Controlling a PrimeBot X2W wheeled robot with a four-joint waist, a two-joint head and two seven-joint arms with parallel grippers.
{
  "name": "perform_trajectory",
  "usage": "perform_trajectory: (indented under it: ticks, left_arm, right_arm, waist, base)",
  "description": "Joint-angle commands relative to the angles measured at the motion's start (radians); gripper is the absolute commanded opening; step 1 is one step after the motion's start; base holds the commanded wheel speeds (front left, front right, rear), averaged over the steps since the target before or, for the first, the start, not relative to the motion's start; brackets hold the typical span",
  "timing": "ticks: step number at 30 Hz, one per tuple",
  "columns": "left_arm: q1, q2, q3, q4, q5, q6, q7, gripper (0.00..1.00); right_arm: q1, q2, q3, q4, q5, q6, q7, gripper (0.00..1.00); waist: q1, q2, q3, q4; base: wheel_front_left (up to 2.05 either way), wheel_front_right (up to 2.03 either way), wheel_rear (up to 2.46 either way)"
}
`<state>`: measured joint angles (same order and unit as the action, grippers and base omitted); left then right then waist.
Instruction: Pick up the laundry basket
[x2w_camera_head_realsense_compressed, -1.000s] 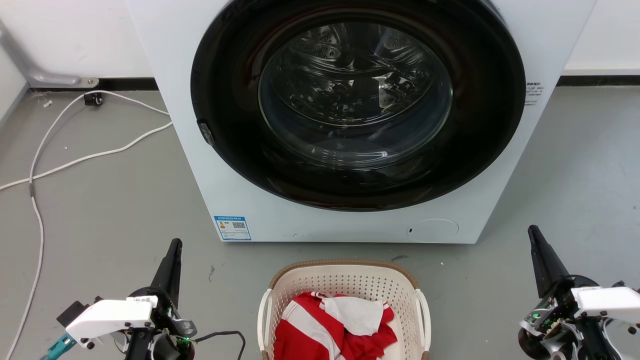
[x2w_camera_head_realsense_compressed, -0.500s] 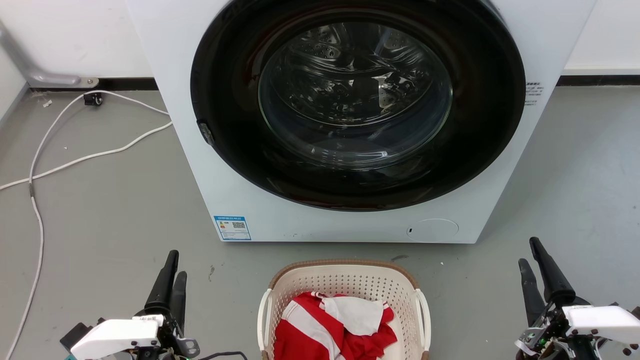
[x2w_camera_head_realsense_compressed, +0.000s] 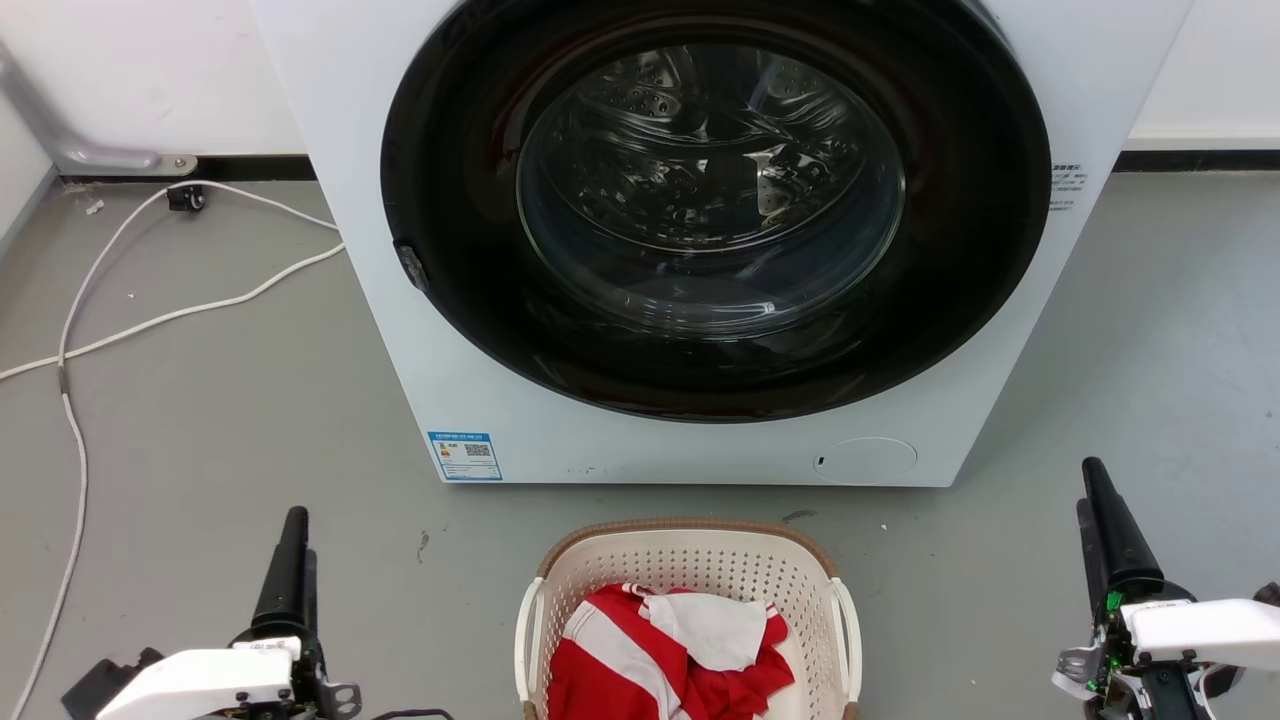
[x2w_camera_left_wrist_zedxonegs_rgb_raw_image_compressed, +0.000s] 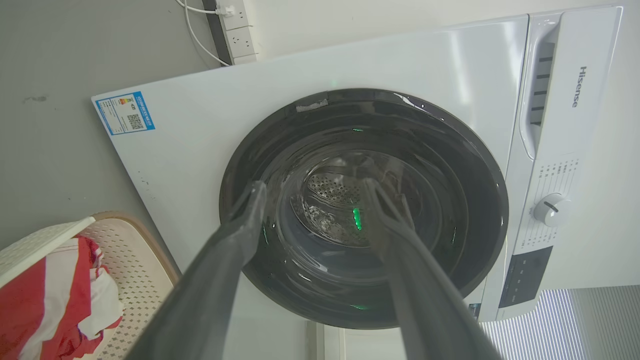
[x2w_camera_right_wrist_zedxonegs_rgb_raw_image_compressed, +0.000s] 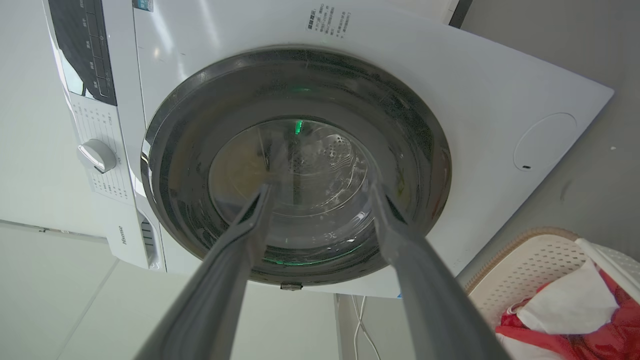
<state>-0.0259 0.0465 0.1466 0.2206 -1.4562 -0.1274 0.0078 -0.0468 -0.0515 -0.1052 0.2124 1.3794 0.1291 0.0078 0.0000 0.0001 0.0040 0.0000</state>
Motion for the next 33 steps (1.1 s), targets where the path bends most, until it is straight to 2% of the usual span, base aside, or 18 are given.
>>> perform_trajectory:
  ticks: [1, 10, 20, 29, 33]
  left_arm:
    - [-0.010, 0.004, 0.016, -0.023, 0.026, -0.001, -0.010, 1.00]
    - [-0.012, 0.004, 0.055, -0.095, 0.214, 0.006, -0.045, 1.00]
    - [0.025, 0.004, -0.035, -0.220, 0.484, 0.026, -0.081, 1.00]
    - [0.046, 0.004, -0.117, -0.278, 0.714, 0.041, -0.110, 1.00]
    - [0.054, 0.004, -0.148, -0.285, 0.816, 0.061, -0.121, 1.00]
  right_arm:
    - [-0.018, -0.002, -0.005, -0.031, -0.045, 0.002, -0.011, 1.00]
    - [-0.019, -0.002, 0.004, -0.116, -0.283, 0.002, -0.046, 1.00]
    - [-0.002, -0.002, 0.070, -0.172, -0.543, 0.002, -0.081, 1.00]
    - [0.012, -0.001, 0.102, -0.186, -0.698, 0.002, -0.110, 1.00]
    - [0.019, -0.001, 0.104, -0.185, -0.757, 0.002, -0.122, 1.00]
  waist:
    - [0.0000, -0.0001, 0.000, 0.001]
    - [0.0000, -0.0001, 0.002, 0.003]
    - [0.0000, -0.0001, 0.008, 0.003]
    - [0.0000, -0.0001, 0.012, 0.002]
    - [0.0000, -0.0001, 0.010, 0.001]
  base:
    - [0.00, 0.00, 0.00]
    - [0.00, 0.00, 0.00]
    - [0.00, 0.00, 0.00]
    - [0.00, 0.00, 0.00]
    - [0.00, 0.00, 0.00]
